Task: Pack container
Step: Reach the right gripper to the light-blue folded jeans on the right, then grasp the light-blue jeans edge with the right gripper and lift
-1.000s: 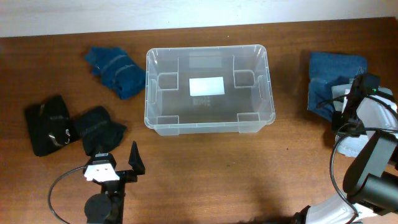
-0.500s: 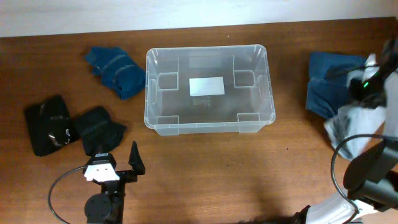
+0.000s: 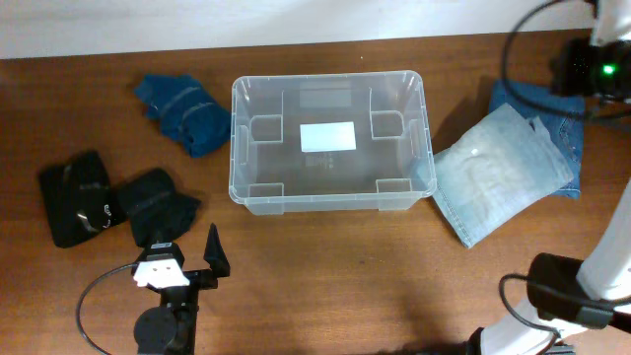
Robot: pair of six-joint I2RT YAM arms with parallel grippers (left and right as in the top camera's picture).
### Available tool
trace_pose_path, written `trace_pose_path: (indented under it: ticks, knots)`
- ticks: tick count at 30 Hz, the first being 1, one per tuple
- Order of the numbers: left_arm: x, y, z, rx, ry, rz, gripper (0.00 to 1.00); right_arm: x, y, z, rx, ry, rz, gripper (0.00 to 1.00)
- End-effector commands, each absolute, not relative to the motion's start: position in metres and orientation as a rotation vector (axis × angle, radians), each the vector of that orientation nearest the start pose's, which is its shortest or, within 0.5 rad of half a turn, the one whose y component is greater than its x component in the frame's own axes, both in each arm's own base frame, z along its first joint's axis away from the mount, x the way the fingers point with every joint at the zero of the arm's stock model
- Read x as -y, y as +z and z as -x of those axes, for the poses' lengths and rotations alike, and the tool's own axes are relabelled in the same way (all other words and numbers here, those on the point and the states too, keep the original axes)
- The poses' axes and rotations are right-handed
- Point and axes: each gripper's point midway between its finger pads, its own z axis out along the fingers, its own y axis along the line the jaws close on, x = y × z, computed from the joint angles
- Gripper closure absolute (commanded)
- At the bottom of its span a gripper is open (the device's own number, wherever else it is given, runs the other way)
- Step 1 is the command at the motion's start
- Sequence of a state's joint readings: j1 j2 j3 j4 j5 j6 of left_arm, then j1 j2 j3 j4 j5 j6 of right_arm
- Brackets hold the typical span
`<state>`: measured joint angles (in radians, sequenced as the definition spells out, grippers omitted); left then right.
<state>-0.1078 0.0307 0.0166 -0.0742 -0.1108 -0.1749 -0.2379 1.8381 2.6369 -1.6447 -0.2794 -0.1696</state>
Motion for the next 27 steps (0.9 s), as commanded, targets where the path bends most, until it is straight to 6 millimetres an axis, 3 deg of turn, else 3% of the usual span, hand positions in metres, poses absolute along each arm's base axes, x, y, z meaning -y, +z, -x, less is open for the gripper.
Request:
trace_pose_path:
  ticks: [1,5,8,11,16,22,27]
  knots:
    - [0.008,0.154,-0.247,-1.657,-0.115,0.123,0.01,0.014,0.428,-0.374,-2.303,0.182,0.140,0.96]
    - [0.008,0.154,-0.247,-1.657,-0.115,0.123,0.01,0.027,0.420,-0.375,-2.342,0.156,0.000,0.96]
    - [0.008,0.154,-0.247,-1.657,-0.115,0.123,0.01,0.056,0.409,-0.371,-2.382,0.080,-0.270,0.96]
    - [0.008,0.154,-0.247,-1.657,-0.115,0.123,0.00,0.087,0.395,-0.362,-2.395,0.025,-0.556,0.66]
    - [0.008,0.154,-0.247,-1.657,-0.115,0.123,0.01,0.113,0.376,-0.355,-2.426,0.072,-0.702,0.31]
    - [0.008,0.154,-0.247,-1.657,-0.115,0.123,0.00,0.141,0.341,-0.344,-2.514,0.101,-0.822,0.18]
    - [0.008,0.154,-0.247,-1.657,-0.115,0.123,0.01,0.153,0.297,-0.332,-2.649,0.130,-0.874,0.13]
